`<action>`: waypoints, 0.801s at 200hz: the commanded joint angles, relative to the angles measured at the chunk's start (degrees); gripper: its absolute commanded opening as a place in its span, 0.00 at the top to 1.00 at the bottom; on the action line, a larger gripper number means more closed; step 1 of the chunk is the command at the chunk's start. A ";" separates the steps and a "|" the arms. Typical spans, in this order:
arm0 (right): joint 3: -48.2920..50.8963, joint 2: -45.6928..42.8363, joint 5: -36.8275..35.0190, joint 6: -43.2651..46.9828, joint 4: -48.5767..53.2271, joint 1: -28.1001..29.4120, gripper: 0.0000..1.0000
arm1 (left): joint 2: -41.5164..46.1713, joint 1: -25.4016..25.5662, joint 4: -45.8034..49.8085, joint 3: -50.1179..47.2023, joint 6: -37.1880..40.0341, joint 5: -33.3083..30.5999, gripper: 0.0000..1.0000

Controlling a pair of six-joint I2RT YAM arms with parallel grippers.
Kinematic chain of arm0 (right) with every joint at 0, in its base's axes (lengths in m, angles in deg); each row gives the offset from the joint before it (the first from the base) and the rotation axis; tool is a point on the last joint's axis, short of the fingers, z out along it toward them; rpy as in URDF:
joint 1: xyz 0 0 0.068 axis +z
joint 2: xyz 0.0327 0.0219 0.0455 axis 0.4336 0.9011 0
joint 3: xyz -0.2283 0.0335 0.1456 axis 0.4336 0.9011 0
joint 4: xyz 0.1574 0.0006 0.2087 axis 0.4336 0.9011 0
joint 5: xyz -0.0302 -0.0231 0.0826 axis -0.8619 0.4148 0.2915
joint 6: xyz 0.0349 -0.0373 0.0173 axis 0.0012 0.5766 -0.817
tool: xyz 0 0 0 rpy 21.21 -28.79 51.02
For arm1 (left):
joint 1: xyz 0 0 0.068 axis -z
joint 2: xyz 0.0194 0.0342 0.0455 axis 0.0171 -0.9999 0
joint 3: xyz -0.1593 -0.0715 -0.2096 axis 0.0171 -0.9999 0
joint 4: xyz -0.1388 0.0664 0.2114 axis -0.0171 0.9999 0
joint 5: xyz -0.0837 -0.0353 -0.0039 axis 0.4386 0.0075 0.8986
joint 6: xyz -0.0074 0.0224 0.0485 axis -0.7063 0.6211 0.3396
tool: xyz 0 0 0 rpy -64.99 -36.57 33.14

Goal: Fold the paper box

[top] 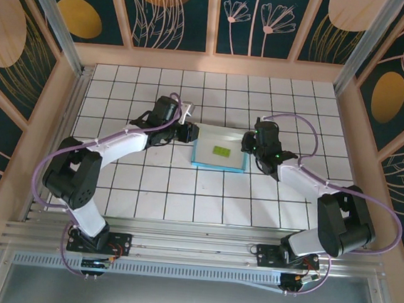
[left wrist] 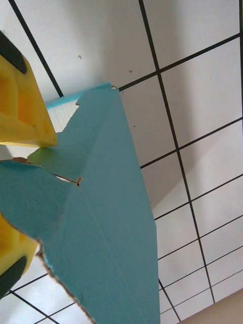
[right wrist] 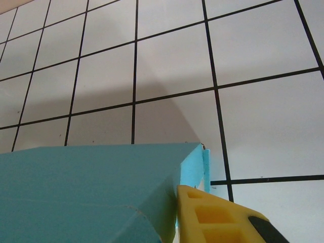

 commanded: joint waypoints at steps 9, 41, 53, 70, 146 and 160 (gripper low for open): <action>-1.49 1.03 1.58 -2.83 -0.63 0.94 0.82 | -0.68 0.34 -3.36 0.25 -4.23 3.66 0.77; -1.72 1.35 1.78 -3.22 -0.61 0.94 0.82 | -0.66 0.34 -4.06 -0.59 -5.25 3.81 0.77; -1.93 1.39 1.78 -3.53 -0.42 0.97 0.82 | -2.47 0.34 -3.92 -0.60 -5.52 3.81 0.77; -2.10 1.34 2.04 -4.27 -0.37 0.89 0.82 | -2.79 0.30 -4.43 -0.77 -6.12 4.13 0.77; -1.23 1.14 1.72 -3.76 -0.24 0.98 0.82 | -2.44 0.34 -5.34 -2.68 -6.75 3.89 0.77; -0.34 0.76 1.68 -3.85 -0.68 0.99 0.82 | -2.29 0.33 -5.55 -3.26 -6.72 4.04 0.77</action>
